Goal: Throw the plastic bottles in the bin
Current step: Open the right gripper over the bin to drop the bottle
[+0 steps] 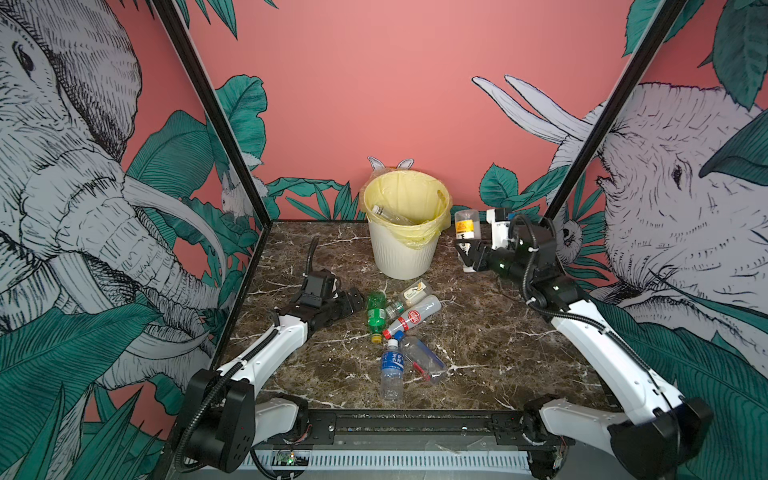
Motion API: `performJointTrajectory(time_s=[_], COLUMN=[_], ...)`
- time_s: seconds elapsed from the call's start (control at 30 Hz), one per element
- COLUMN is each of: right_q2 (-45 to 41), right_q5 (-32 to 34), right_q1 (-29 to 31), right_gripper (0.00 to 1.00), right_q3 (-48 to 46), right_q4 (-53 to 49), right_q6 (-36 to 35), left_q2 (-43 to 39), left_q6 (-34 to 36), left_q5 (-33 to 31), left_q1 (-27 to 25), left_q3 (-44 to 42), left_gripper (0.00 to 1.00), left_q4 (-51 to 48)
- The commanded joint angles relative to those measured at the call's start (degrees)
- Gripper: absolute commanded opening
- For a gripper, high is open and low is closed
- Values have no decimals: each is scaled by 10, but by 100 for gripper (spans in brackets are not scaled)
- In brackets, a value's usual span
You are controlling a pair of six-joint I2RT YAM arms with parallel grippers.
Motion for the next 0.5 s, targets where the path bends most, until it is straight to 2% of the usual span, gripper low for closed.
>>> performJointTrajectory(time_s=[0.0,0.07,0.1,0.13,0.17,0.2,0.27,0.3,0.33,0.47], right_q2=[88,173,219,259,305,335,375,373,358,253], right_q5=[62,97,119,131,132,140,138,134,128,131], right_q1=[35,53,57,57,57,57,57,57,58,60], right_gripper=[42,43,49,59,81,99,99,99,99,99], right_q3=[144,260,323,374,440,493,581,590,576,422], right_q4=[-13,-75,-108,-138,-175,-204,-248,-245,-219,-74], right_q6=[-46,-80,-85,-82,-82,-86,-84,-83,-83,-73], left_q2=[-10,-14,-17,-20,-23,-26,-32,-36,-41,-63], left_q6=[-6,-11,-12,-14,-14,-12,-8,-6,-3,-1], left_q5=[11,10,11,13,14,14,9,7,3,-10], left_q1=[3,3,3,3,3,3,3,3,3,3], left_q3=[-9,-12,-13,-13,-12,-11,-5,-2,-1,-13], left_gripper=[99,99,99,99,99,99,99,99,99,99], left_q4=[10,10,11,11,10,8,-6,-15,-20,-20])
